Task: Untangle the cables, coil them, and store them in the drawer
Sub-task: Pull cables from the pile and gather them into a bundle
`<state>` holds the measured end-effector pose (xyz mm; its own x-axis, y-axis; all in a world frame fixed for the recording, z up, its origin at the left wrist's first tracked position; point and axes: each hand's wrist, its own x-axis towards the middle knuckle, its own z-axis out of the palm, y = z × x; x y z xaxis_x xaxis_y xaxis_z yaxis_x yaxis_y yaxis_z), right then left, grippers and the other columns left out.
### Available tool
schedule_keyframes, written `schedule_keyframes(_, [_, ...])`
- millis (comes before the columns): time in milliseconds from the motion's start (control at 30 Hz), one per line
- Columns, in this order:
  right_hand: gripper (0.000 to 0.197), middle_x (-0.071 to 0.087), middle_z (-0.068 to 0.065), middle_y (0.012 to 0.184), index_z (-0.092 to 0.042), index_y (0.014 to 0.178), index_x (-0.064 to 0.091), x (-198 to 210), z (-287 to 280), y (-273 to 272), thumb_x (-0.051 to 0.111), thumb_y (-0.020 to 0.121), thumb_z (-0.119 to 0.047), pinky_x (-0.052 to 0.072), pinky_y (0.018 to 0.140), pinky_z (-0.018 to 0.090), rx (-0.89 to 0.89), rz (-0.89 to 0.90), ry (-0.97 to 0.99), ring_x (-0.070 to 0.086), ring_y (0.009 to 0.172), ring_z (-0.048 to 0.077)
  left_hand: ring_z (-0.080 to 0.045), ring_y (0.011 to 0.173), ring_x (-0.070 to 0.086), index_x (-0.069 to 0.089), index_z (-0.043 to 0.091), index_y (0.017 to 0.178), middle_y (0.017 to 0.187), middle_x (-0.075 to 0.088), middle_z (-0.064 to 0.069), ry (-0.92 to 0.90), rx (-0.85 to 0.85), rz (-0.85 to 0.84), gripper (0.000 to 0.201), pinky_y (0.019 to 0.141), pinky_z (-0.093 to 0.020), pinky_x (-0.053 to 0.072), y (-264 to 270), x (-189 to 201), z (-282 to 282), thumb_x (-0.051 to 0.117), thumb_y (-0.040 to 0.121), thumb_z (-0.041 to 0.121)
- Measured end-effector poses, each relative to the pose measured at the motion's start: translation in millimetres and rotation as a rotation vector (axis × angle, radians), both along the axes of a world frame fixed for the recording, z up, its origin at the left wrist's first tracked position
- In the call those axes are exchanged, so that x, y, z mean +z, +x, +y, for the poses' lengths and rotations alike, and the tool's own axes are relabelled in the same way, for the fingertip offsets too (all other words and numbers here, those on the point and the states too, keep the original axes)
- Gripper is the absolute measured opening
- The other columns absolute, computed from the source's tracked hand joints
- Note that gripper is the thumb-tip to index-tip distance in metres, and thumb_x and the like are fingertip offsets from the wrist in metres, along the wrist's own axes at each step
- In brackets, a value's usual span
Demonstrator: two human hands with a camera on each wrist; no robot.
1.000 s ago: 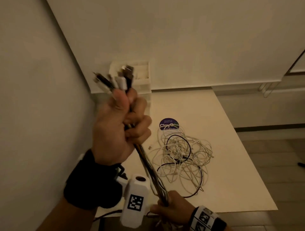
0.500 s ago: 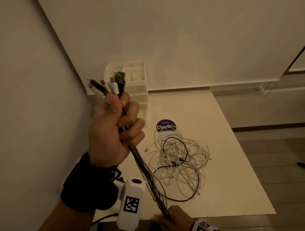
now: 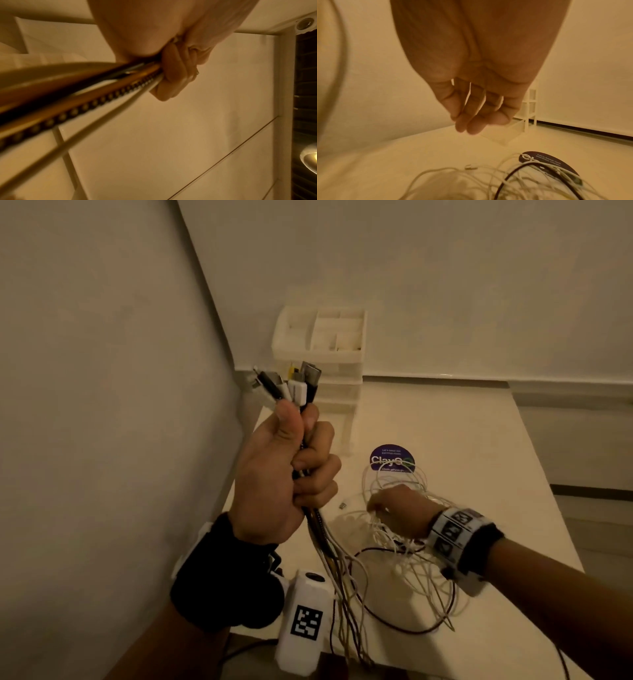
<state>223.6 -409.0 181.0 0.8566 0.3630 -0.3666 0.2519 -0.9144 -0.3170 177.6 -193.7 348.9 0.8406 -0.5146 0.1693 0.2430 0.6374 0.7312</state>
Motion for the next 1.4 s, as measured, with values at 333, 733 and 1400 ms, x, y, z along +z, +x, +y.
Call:
schedule_keyframes(333, [0.035, 0.046, 0.009, 0.131, -0.014, 0.128, 0.050, -97.3, 46.1, 81.6, 0.046, 0.095, -0.023, 0.036, 0.101, 0.047, 0.056, -0.053, -0.408, 0.038, 0.126, 0.032, -0.002, 0.034, 0.022, 0.025, 0.019, 0.070, 0.050, 0.031, 0.008, 0.176, 0.209, 0.094, 0.042, 0.037, -0.009, 0.018, 25.7, -19.4, 3.3, 0.045, 0.082, 0.053])
schedule_keyframes(733, [0.007, 0.065, 0.008, 0.087, -0.012, 0.096, 0.057, -62.7, 0.4, 79.5, 0.050, 0.096, -0.011, 0.047, 0.075, 0.033, -0.386, -0.289, 0.443, 0.061, 0.079, 0.016, -0.004, 0.034, 0.019, 0.035, 0.017, 0.074, 0.053, 0.029, 0.007, 0.208, 0.205, 0.126, 0.034, 0.037, -0.008, 0.019, 50.6, -35.5, -15.6, 0.040, 0.086, 0.049])
schedule_keyframes(1400, [0.014, 0.066, -0.001, 0.063, 0.000, 0.083, 0.061, 151.0, -20.2, -56.2, 0.064, 0.089, -0.013, 0.044, 0.049, 0.012, -0.705, -0.541, 1.245, 0.057, 0.049, 0.001, -0.012, 0.038, 0.024, 0.049, 0.020, 0.077, 0.055, 0.031, 0.000, 0.483, 0.248, -0.159, 0.024, 0.036, -0.019, 0.024, 40.2, -22.6, -133.0, 0.064, 0.088, 0.036])
